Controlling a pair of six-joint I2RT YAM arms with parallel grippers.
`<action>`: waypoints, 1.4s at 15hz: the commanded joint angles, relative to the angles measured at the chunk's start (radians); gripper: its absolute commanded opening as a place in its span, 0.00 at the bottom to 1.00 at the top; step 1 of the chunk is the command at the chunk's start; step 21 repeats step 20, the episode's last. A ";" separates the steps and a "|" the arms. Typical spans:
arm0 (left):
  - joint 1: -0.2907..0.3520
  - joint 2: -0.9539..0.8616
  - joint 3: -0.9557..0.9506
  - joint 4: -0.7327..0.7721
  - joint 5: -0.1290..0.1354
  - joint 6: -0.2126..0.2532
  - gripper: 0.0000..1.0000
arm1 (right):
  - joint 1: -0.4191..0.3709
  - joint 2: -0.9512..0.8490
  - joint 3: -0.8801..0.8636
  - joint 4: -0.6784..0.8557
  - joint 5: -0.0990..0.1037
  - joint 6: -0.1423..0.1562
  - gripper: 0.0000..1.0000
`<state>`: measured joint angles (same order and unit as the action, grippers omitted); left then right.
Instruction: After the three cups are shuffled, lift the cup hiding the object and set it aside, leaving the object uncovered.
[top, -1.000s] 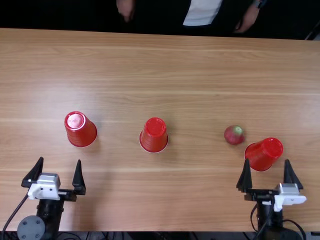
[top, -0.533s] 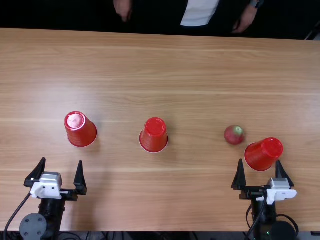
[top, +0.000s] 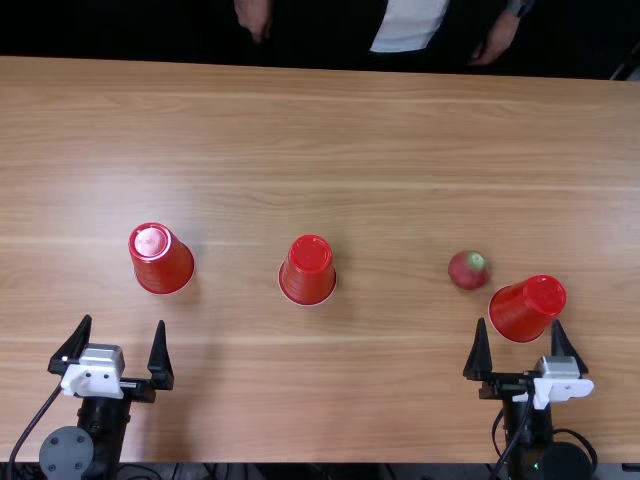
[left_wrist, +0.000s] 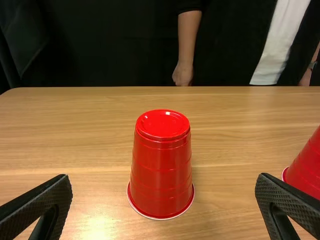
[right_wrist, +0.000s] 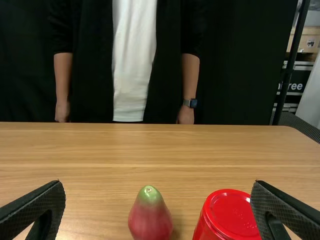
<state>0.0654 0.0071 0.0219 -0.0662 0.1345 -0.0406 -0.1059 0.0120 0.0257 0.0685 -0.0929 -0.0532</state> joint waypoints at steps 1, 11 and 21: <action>-0.012 -0.007 -0.022 -0.011 0.009 0.000 1.00 | -0.012 -0.012 -0.009 0.006 0.003 -0.002 1.00; -0.045 -0.007 -0.022 -0.009 0.007 0.009 1.00 | -0.012 -0.012 -0.009 0.006 0.003 0.000 1.00; -0.045 -0.007 -0.022 -0.009 0.007 0.009 1.00 | -0.011 -0.012 -0.009 0.006 0.003 -0.002 1.00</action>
